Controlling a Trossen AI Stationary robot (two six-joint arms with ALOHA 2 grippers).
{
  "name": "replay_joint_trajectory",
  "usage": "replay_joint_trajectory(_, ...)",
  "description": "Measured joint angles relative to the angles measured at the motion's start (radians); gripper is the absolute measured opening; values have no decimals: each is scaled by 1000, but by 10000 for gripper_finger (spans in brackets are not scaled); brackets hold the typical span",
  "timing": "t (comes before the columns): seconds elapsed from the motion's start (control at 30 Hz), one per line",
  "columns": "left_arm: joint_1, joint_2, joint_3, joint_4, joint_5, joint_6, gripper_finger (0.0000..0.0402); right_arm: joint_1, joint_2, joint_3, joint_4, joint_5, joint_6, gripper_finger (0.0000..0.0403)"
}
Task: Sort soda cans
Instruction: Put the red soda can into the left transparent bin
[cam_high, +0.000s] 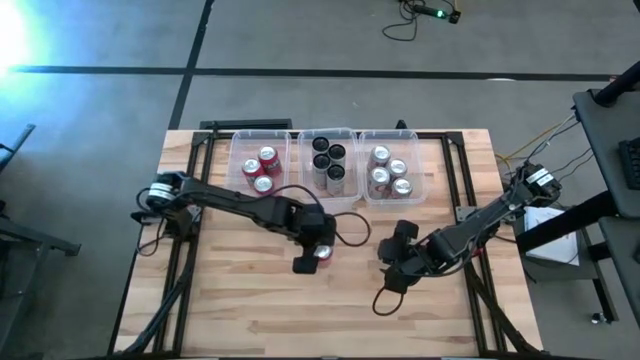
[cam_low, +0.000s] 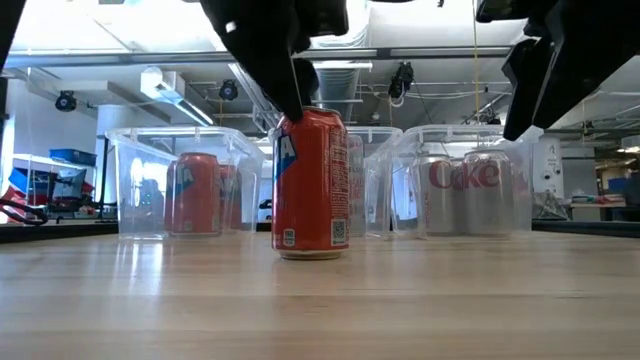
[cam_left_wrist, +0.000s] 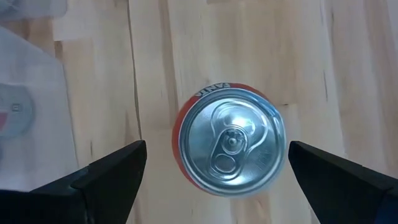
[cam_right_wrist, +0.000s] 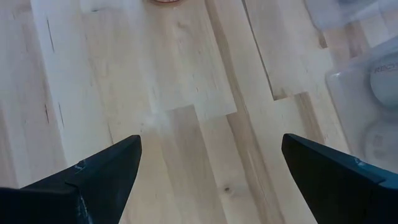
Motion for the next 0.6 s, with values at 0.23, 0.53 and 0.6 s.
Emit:
replay_joint_trajectory(0.23, -4, 45, 0, 9, 1, 41, 378, 0, 0, -4, 1, 0, 0, 384)
replay_joint_trajectory(0.53, -10, 112, 17, 23, 3, 30, 355, 0, 1, -29, 28, 0, 1, 384)
replay_joint_trajectory(0.6, -12, 118, 31, 20, 3, 26, 345, 0, 1, -35, 29, 1, 2, 384)
